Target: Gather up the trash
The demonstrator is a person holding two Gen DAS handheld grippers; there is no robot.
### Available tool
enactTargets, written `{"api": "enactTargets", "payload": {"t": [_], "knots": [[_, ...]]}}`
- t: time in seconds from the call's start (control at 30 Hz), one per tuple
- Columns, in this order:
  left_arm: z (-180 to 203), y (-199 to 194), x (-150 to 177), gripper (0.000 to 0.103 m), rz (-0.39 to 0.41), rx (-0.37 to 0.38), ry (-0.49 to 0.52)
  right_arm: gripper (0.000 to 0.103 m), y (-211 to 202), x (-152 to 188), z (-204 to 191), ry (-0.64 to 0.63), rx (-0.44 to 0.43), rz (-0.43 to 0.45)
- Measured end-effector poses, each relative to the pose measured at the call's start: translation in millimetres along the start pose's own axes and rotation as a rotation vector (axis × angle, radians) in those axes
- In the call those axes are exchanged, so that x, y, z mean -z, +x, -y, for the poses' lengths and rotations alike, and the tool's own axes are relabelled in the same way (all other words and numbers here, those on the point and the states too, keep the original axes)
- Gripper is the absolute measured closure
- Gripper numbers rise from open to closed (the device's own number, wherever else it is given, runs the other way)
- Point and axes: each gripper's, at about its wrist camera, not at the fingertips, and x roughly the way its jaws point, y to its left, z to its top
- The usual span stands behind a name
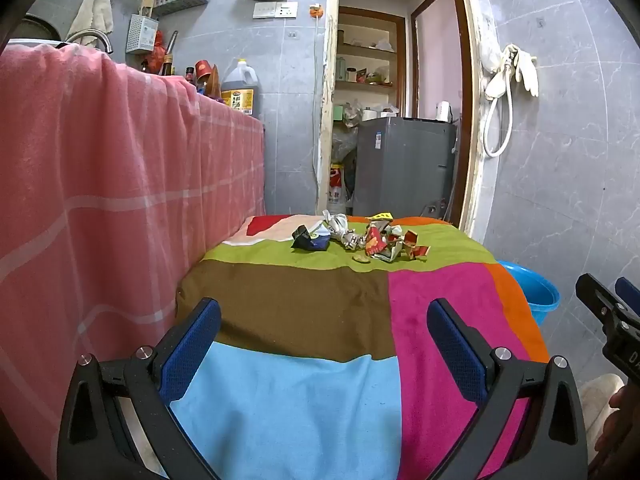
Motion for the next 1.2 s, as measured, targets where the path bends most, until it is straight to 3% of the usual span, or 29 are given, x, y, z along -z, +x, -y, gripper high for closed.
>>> {"api": "enactTargets", "payload": {"t": [1.2], "knots": [[1.0, 1.4, 0.8, 0.002, -0.006, 0.004, -0.005, 0.0, 0.4, 1.6, 1.1, 0.011, -0.003, -0.002]]}}
